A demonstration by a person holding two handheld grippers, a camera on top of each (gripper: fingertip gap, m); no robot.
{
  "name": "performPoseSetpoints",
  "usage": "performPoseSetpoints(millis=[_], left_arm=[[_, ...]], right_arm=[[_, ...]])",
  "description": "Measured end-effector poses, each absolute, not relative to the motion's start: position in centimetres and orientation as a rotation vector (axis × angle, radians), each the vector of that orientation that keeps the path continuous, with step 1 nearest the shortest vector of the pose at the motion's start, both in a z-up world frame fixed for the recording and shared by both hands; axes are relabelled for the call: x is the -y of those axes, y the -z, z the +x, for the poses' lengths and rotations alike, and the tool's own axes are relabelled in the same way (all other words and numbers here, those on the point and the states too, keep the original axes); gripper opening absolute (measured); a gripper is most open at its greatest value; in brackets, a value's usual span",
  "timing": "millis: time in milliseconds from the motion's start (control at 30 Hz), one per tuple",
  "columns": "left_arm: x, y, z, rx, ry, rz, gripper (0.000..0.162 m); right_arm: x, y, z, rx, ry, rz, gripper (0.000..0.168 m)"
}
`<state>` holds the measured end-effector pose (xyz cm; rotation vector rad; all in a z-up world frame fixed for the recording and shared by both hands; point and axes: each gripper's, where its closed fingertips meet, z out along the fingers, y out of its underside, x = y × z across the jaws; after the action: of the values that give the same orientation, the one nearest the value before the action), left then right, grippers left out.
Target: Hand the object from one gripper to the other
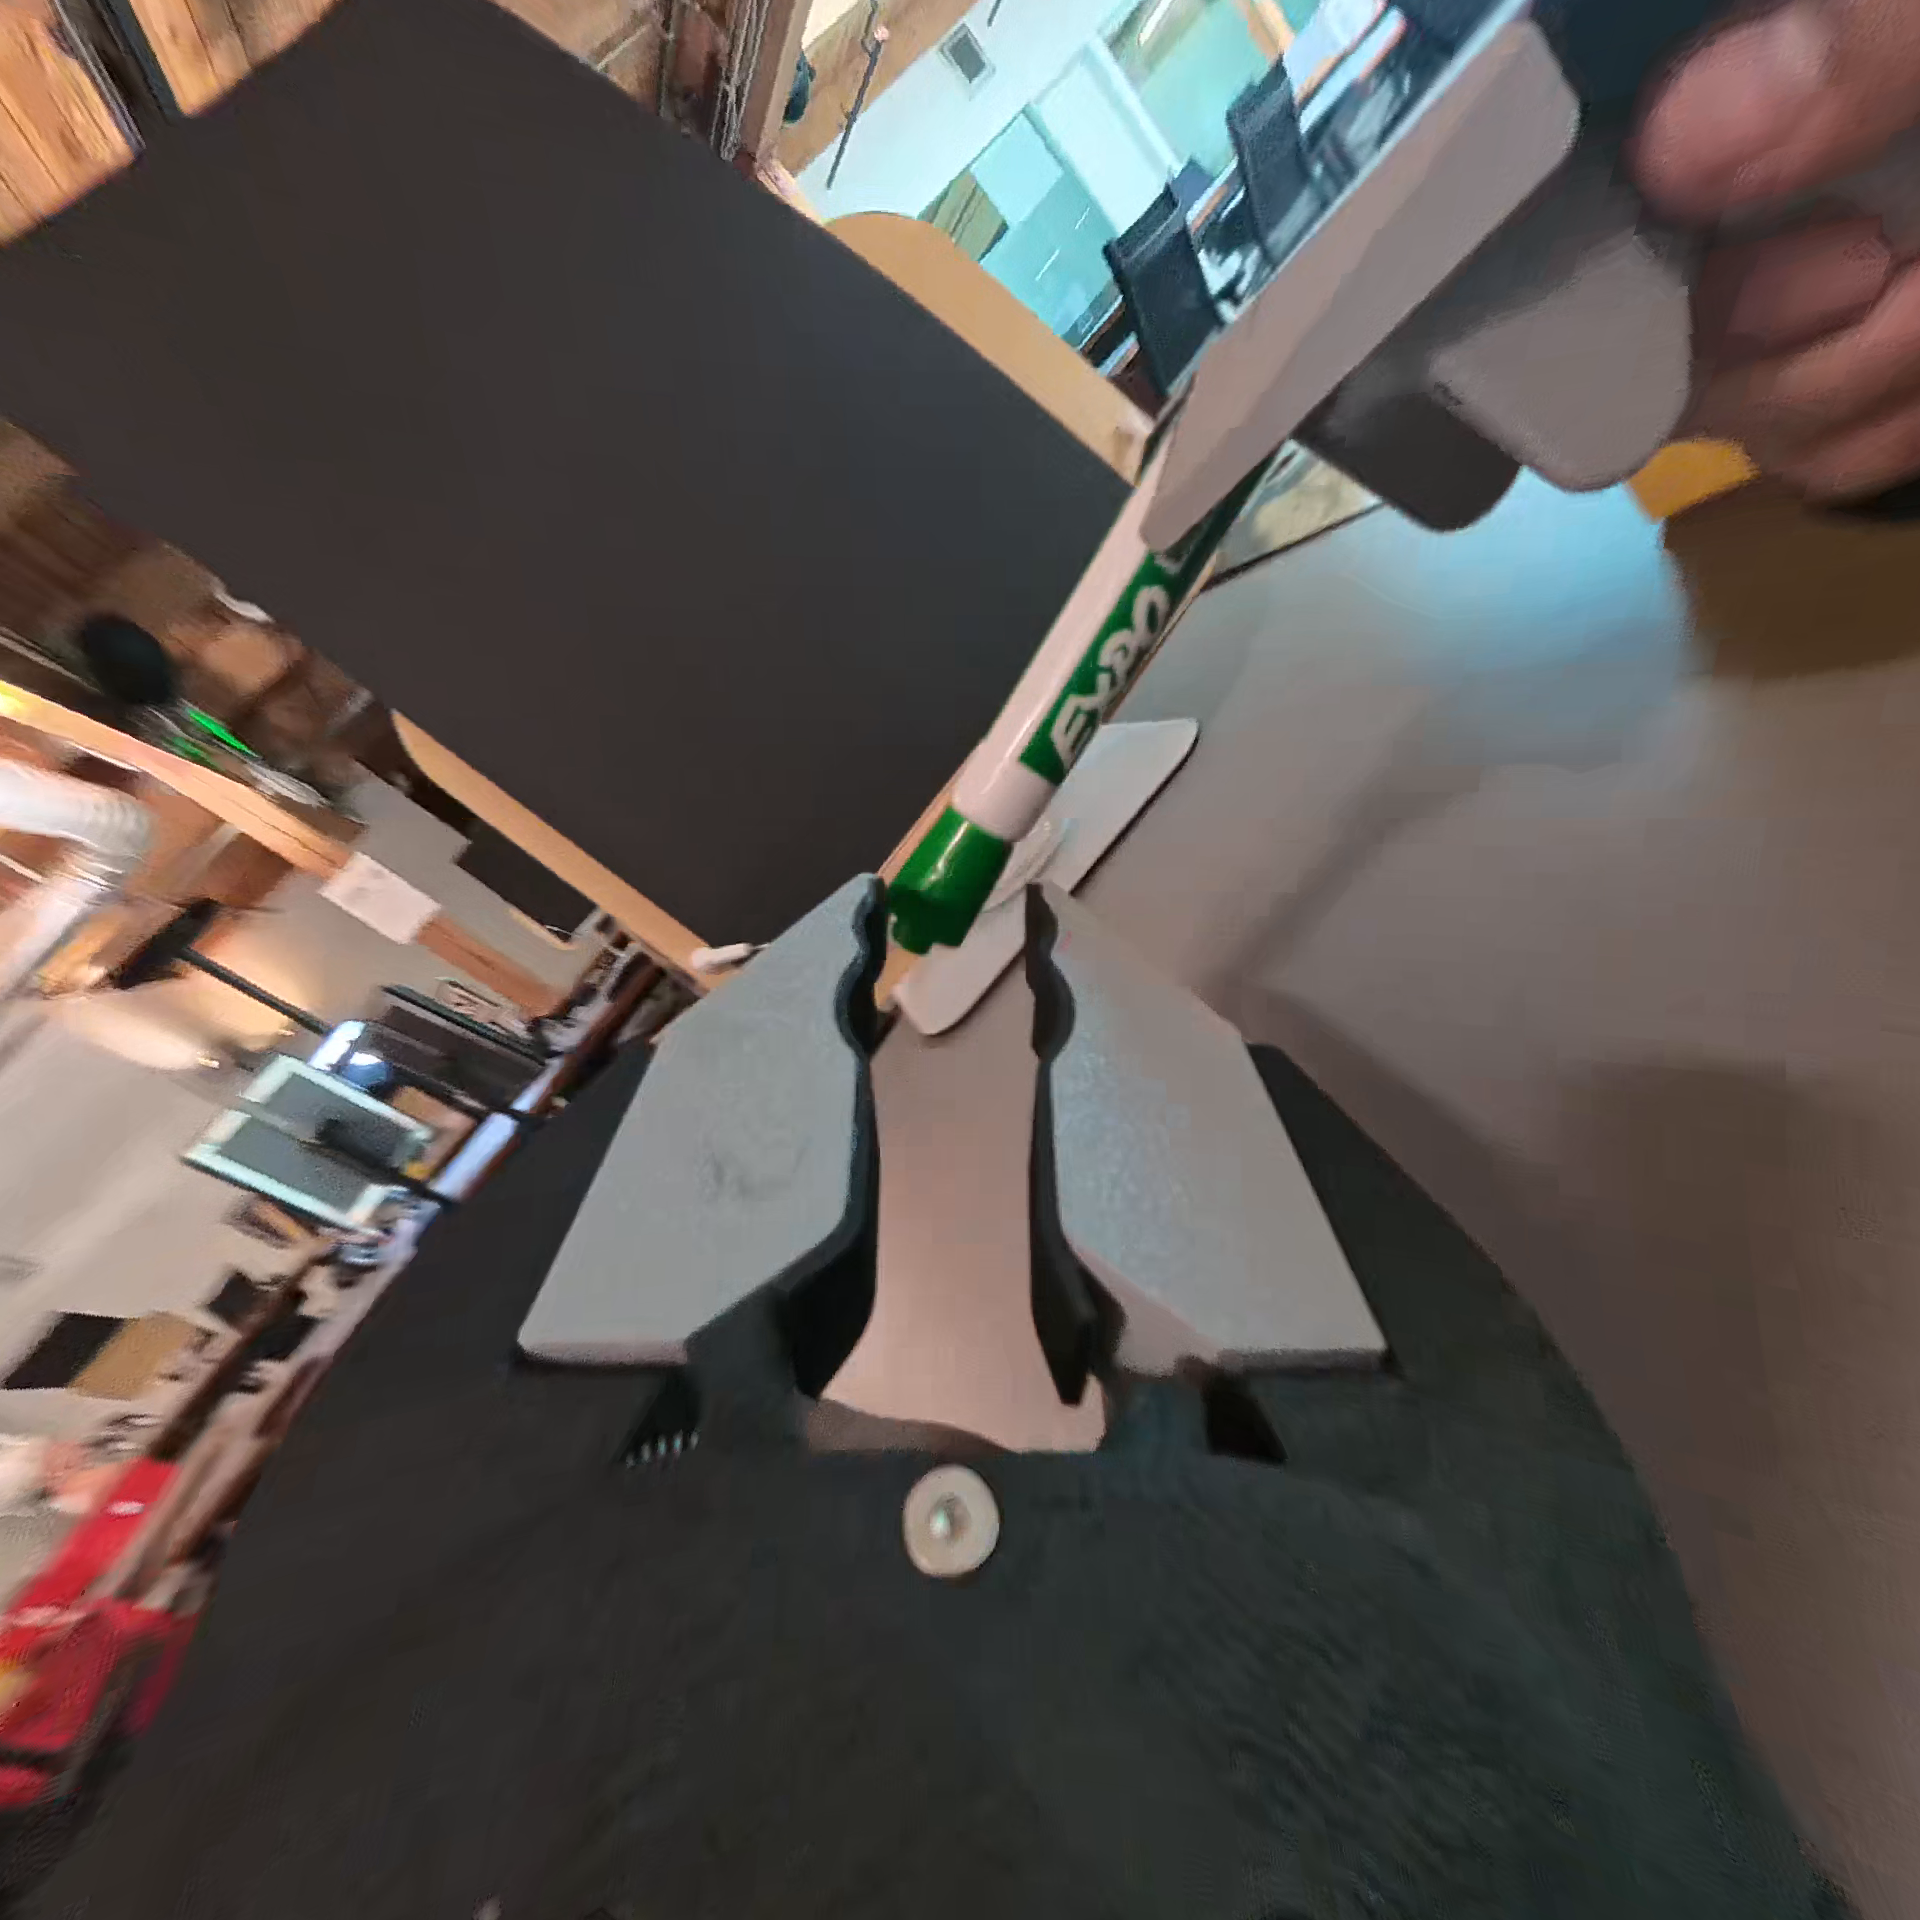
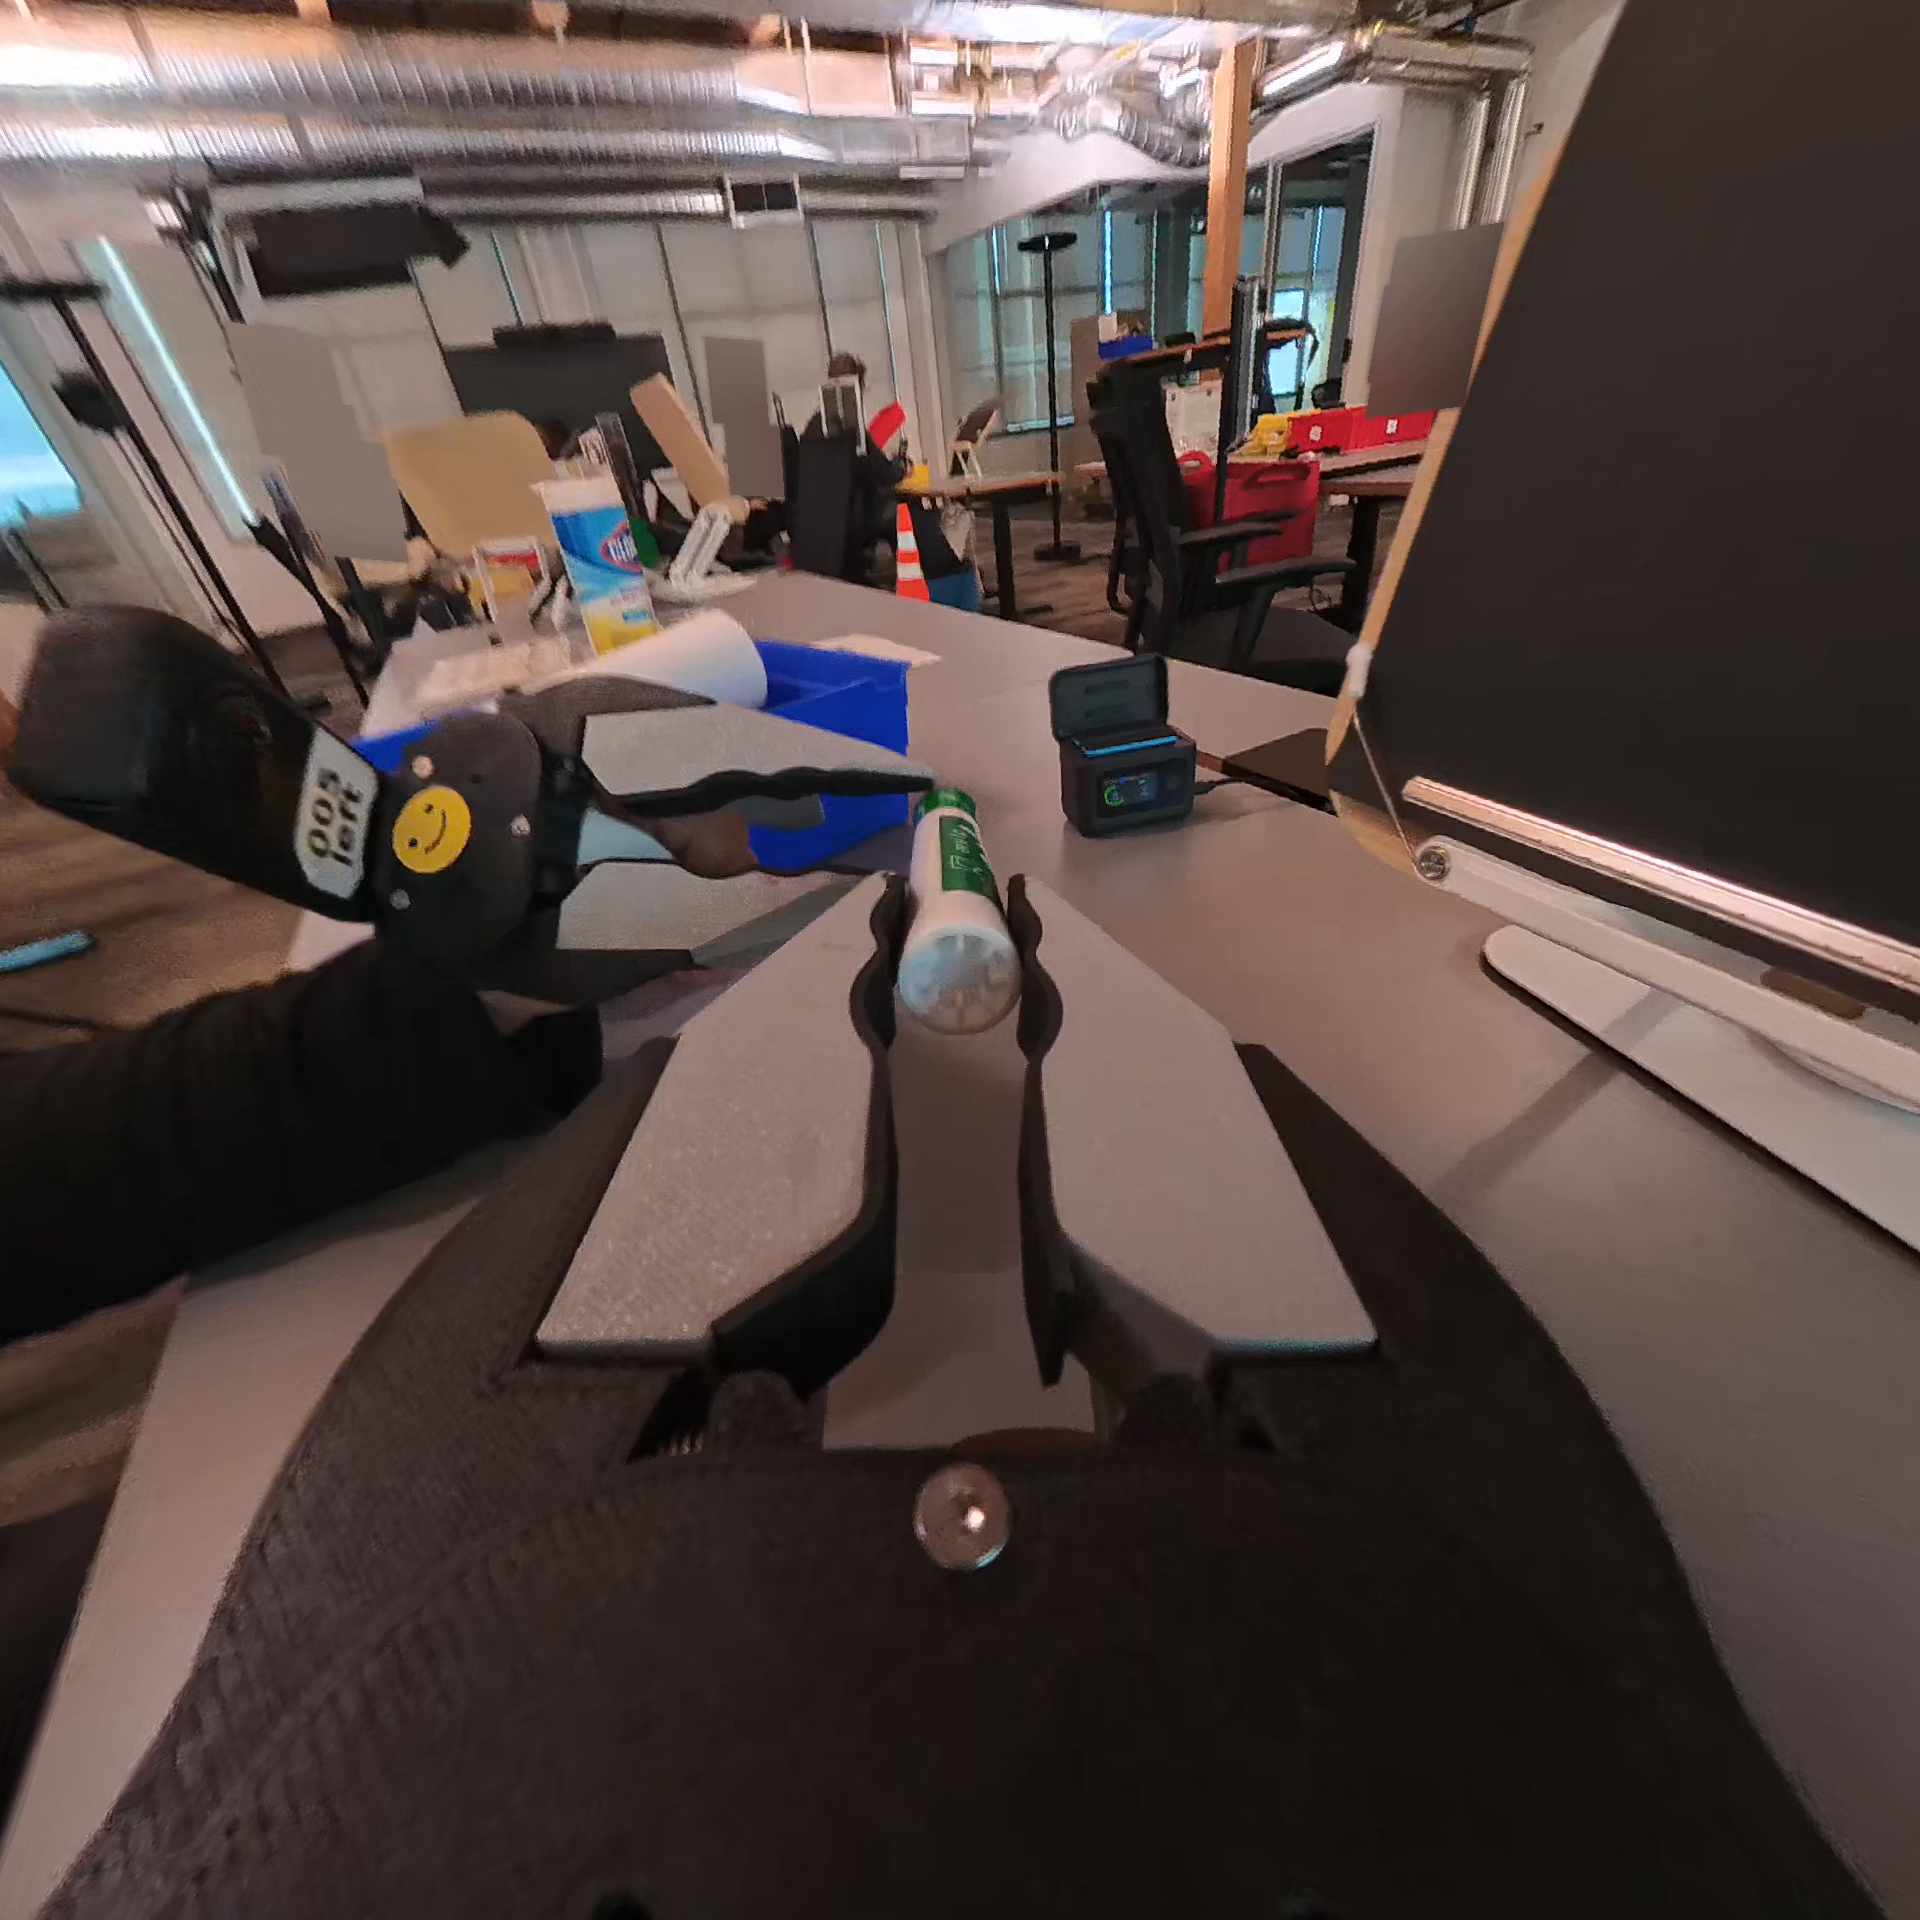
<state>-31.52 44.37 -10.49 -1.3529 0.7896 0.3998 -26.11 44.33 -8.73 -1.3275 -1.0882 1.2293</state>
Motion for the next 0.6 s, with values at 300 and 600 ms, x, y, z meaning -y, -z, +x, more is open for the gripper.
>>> performPoseSetpoints(millis=[300, 600], left_arm=[[-43.1, 10.4, -28.5, -0.681, 0.271, -1.472, 0.033], [-41.1, 6.5, -27.3, -0.496, 0.752, -1.296, 0.028]], right_arm=[[-45.2, 4.9, -23.3, 0.827, -1.619, -1.210, 0.015], [-41.1, 5.5, -25.6, 1.016, -1.717, -1.145, 0.016]])
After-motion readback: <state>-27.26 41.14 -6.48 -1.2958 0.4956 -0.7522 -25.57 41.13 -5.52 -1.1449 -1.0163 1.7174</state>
